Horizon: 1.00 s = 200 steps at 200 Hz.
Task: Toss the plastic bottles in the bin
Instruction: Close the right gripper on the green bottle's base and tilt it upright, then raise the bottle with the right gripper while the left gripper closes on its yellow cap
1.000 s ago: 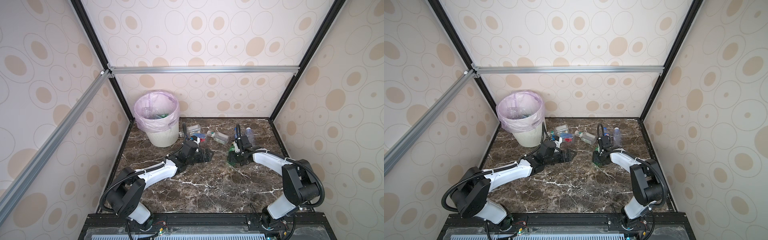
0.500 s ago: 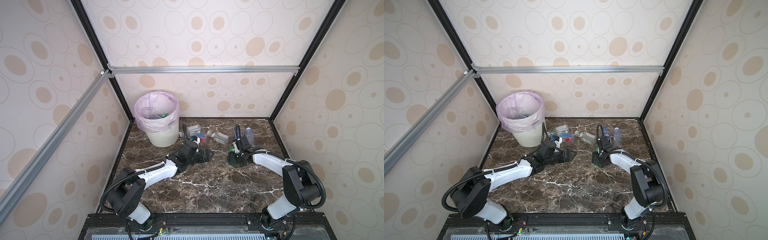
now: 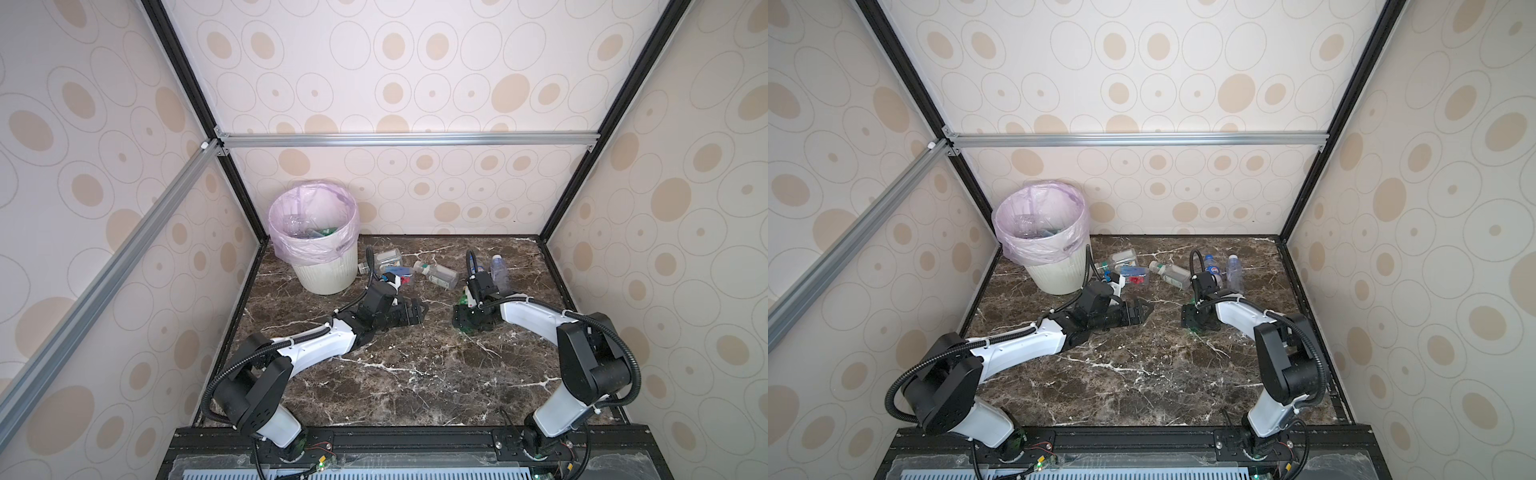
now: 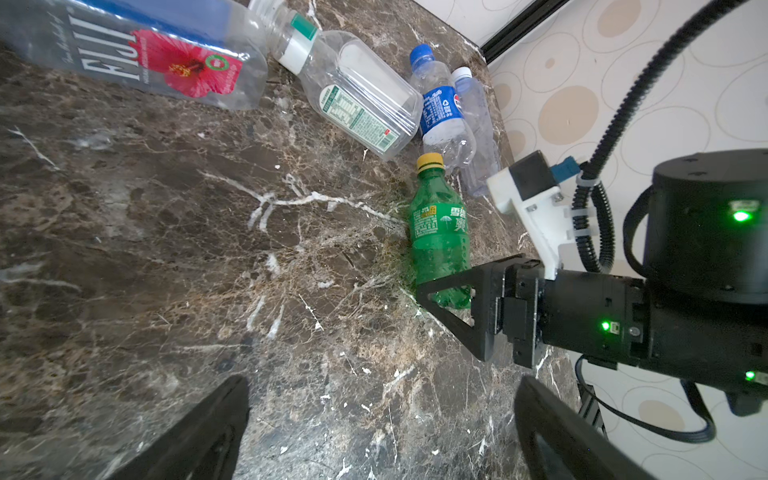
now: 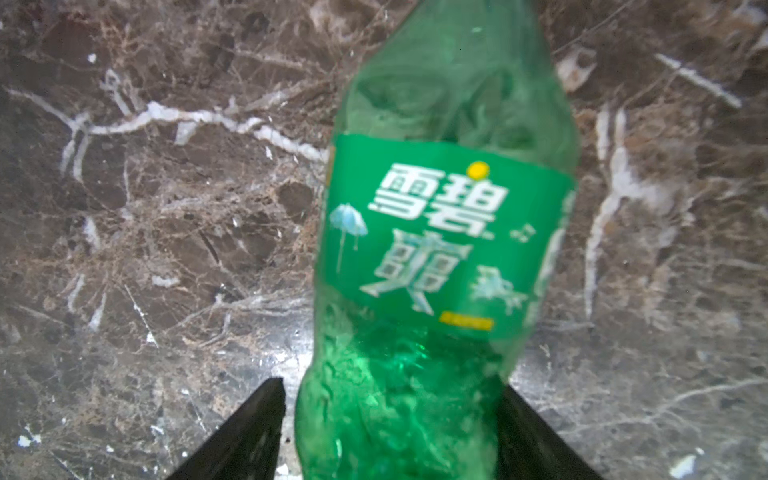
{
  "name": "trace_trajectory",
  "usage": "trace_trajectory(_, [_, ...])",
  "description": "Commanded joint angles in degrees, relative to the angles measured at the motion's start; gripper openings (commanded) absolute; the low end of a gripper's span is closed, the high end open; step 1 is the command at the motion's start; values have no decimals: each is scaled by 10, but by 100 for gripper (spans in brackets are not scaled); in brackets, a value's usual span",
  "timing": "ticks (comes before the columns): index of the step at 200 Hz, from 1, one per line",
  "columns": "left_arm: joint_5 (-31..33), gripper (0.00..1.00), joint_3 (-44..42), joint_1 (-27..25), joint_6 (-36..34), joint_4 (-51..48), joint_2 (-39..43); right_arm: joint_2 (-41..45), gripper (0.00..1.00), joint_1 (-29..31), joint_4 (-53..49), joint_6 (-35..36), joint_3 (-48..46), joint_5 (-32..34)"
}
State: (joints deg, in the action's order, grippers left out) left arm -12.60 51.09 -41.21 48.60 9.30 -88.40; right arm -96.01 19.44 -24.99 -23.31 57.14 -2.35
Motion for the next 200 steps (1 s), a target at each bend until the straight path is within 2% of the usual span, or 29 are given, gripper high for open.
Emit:
trace_trajectory(1, [2,99,16,-6,4,-2,0,-14,77,4,-20,-4,15,5])
trace_trajectory(48, [-1,99,22,-6,5,-2,-4,-5,70,4,-25,4,11,7])
trace_trajectory(120, [-6,99,21,-7,10,3,-9,61,61,5,-31,11,-12,-8])
trace_trajectory(200, [-93,99,62,5,62,34,-24,157,58,38,33,42,-26,-90])
